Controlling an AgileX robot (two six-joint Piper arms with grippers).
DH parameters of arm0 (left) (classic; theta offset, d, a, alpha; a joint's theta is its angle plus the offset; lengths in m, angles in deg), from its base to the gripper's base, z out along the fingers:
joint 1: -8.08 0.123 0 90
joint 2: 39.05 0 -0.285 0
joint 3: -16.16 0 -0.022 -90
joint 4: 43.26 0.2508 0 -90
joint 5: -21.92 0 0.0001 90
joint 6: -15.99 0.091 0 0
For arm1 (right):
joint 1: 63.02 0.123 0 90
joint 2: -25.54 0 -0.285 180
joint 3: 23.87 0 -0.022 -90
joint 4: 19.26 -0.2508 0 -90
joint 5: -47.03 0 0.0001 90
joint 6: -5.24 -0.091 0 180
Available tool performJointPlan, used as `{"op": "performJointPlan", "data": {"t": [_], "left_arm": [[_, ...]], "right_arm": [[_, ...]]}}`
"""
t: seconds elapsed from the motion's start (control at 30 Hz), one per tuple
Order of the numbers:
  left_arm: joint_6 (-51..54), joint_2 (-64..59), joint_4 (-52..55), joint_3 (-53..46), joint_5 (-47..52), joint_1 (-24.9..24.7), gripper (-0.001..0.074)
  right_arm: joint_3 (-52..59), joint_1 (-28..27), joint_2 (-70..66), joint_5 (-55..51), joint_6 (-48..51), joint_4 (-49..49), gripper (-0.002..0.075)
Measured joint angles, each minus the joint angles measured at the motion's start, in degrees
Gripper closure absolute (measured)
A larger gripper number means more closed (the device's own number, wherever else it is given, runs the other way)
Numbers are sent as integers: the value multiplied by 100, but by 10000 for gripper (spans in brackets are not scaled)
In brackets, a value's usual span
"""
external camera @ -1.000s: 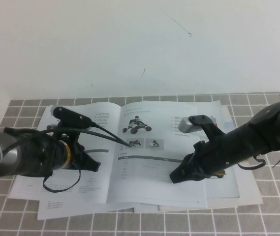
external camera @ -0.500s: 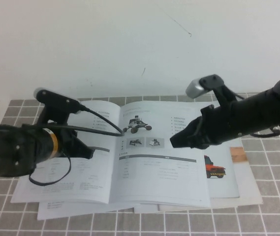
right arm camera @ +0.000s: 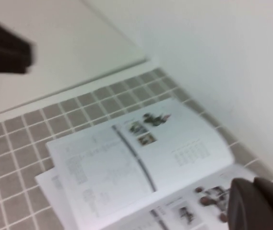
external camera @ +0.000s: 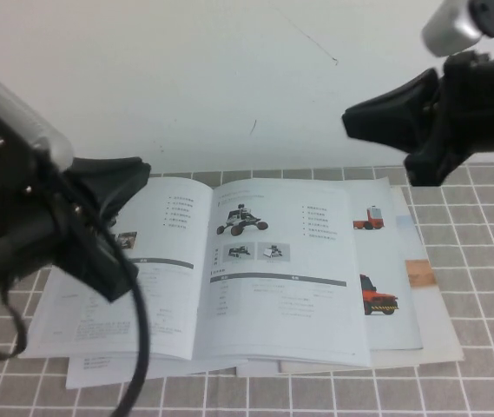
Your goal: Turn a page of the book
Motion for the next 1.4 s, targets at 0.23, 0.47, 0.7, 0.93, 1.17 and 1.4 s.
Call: {"op": "performJointPlan", "data": {"t": [0.23,0.47,0.7,0.93,1.17,1.4], "left_arm": [[-759,1220,265,-14,-1082,0,737],[-922,1314,312,-40,-1530,0,737],[-1014,1323,321,-53,-1648,0,737],[-1036,1323,321,-53,-1648,0,737],[-1036,1323,321,-62,-1648,0,737],[-1050,1323,321,-62,-1626,0,737]], "right_arm": [[30,0,1653,308,-1783,1987,715],[327,0,3168,-337,-4494,4864,715],[1537,0,4921,-472,-5309,5235,715],[3446,0,6026,484,-5435,5647,715],[4527,0,6114,1135,-5435,5712,715],[4542,0,6116,1206,-5435,5712,715]]}}
